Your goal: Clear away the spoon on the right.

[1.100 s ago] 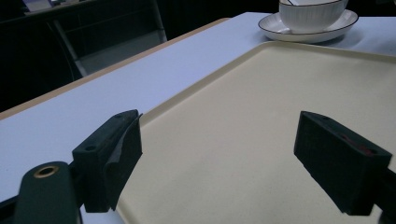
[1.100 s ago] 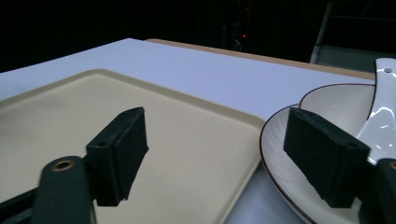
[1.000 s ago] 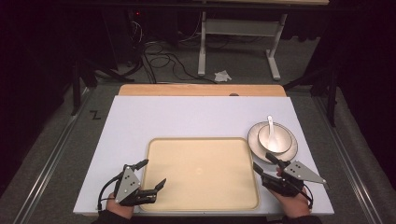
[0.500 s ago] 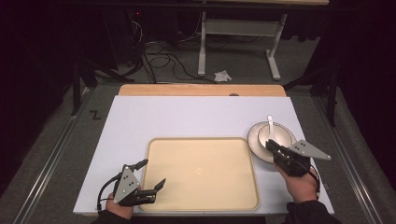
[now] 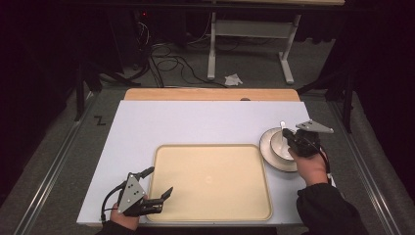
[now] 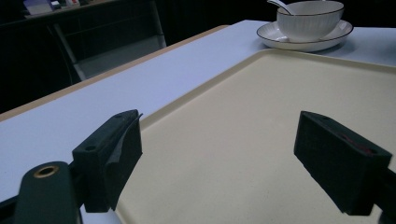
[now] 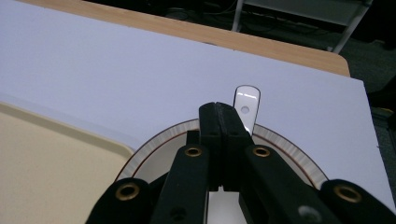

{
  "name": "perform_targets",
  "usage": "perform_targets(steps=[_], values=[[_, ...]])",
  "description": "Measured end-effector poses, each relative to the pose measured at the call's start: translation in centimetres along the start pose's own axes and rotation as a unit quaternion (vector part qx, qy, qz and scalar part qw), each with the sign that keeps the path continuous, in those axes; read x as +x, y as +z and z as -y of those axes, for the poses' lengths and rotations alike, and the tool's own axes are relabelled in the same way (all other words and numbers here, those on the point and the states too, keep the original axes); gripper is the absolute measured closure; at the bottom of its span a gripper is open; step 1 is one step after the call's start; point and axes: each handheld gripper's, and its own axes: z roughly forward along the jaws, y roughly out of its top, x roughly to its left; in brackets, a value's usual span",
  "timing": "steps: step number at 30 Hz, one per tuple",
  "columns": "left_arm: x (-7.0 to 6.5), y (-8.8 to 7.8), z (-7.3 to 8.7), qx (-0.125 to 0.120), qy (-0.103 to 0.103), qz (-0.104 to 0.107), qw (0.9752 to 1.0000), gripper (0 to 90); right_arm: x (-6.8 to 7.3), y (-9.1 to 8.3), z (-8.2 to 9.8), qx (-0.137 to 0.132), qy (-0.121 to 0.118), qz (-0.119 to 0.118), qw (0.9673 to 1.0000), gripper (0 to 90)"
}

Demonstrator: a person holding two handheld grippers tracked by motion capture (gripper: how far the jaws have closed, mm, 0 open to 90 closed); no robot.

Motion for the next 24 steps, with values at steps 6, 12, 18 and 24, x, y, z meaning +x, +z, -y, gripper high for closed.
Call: perform_targets(steps=[6,12,18,24], values=[[0.0,-0.1,0.0,0.001,0.000,-0.001,1.0000,15.8,0.0,1.9,-1.6,0.032,-0.018,0.001,0.9993,90.0],[0.0,-0.2,0.1,0.001,0.000,-0.003,1.0000,15.9,-0.2,3.7,-2.4,0.063,-0.029,0.013,0.9975,90.0],[0.1,-0.3,0.1,0.001,-0.003,-0.005,1.0000,15.8,-1.0,4.1,-2.5,0.078,-0.028,0.027,0.9962,90.0],[0.1,-0.3,0.1,0.002,-0.001,-0.004,1.0000,15.8,-3.0,3.1,-2.0,0.081,-0.009,0.040,0.9959,90.0]])
